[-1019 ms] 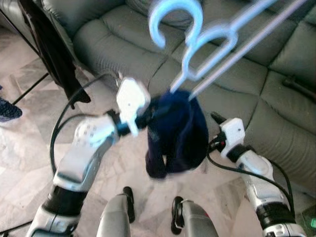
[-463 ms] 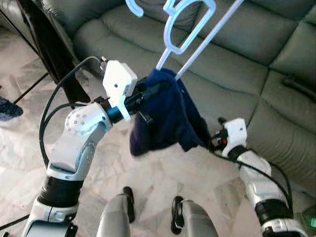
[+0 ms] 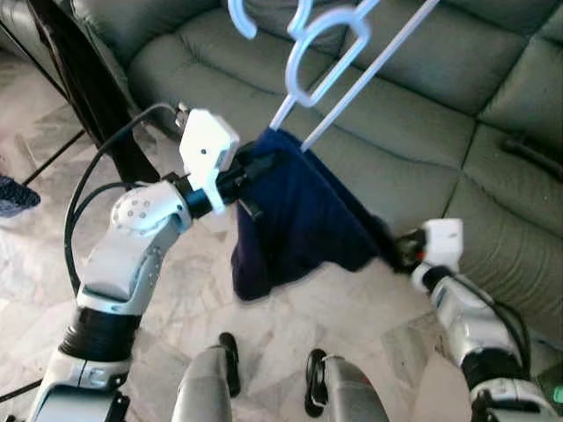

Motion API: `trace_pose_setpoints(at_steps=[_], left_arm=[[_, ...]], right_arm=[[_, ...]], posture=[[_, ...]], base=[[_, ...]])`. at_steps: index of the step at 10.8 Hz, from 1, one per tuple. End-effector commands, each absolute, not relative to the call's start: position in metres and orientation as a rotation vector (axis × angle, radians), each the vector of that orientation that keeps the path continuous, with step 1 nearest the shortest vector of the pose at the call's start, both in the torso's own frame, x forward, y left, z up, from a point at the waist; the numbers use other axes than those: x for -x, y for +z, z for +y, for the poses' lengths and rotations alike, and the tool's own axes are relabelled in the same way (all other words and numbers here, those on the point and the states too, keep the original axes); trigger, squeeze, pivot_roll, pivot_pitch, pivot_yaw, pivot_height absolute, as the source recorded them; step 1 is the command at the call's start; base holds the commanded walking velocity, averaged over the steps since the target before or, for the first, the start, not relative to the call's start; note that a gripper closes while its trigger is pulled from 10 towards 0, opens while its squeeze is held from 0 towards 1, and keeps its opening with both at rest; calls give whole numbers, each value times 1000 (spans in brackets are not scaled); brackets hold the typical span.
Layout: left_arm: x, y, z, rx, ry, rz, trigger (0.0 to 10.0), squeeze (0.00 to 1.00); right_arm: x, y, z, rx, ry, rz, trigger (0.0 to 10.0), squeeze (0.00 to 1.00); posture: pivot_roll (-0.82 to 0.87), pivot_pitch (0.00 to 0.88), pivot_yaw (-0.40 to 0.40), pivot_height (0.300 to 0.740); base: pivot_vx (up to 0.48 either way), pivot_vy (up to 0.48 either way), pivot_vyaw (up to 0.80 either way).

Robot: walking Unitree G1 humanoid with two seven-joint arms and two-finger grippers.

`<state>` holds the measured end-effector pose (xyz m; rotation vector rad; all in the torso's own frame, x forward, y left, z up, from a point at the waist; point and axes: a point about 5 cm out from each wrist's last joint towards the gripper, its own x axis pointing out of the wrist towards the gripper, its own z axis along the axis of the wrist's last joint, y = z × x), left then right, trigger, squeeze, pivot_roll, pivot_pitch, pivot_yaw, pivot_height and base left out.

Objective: Hang hanger

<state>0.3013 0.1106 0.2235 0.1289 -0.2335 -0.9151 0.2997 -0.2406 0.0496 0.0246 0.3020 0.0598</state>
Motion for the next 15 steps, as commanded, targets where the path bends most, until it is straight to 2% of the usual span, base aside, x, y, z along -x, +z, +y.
trace_pose_setpoints(at_steps=[1, 3, 5, 8, 9, 10, 11, 13, 14, 15], left_arm=[[-302, 246, 140, -163, -806, -354, 0, 0], [-302, 224, 154, -179, -798, -266, 0, 0], [-279, 182, 164, -206, -983, -41, 0, 0], [-257, 140, 174, -193, -1081, 156, 0, 0], [-251, 126, 174, -308, -1121, 209, 0, 0], [-249, 121, 175, -351, -1137, 224, 0, 0], [-246, 103, 174, -515, -1173, 266, 0, 0], [-261, 95, 170, -541, -1038, 208, 0, 0], [-273, 94, 171, -527, -906, 167, 0, 0], [-280, 91, 174, -400, -809, 158, 0, 0]], right_arm=[[-279, 43, -296, -20, -253, 350, 0, 0], [-291, 88, -330, 19, -438, 143, 0, 0], [-308, 151, -349, 68, -542, -113, 0, 0], [-320, 183, -337, 124, -495, -282, 0, 0], [-321, 183, -333, 123, -473, -295, 0, 0], [-321, 183, -331, 123, -466, -301, 0, 0], [-323, 183, -327, 121, -441, -307, 0, 0], [-330, 181, -306, 53, -289, -339, 0, 0], [-333, 187, -287, 36, -161, -393, 0, 0], [-334, 195, -275, 60, -78, -442, 0, 0]], posture=[[30, 244, -28, 740], [22, 245, -27, 740], [16, 244, -36, 740], [16, 247, -43, 740], [15, 246, -45, 740], [15, 246, -45, 740], [13, 246, -45, 740], [7, 246, -44, 740], [7, 246, -43, 740], [7, 245, -41, 740]], base=[[0, 0, 0], [0, 0, 0], [0, 0, 0], [0, 0, 0], [0, 0, 0], [0, 0, 0], [0, 0, 0], [0, 0, 0], [0, 0, 0], [0, 0, 0]])
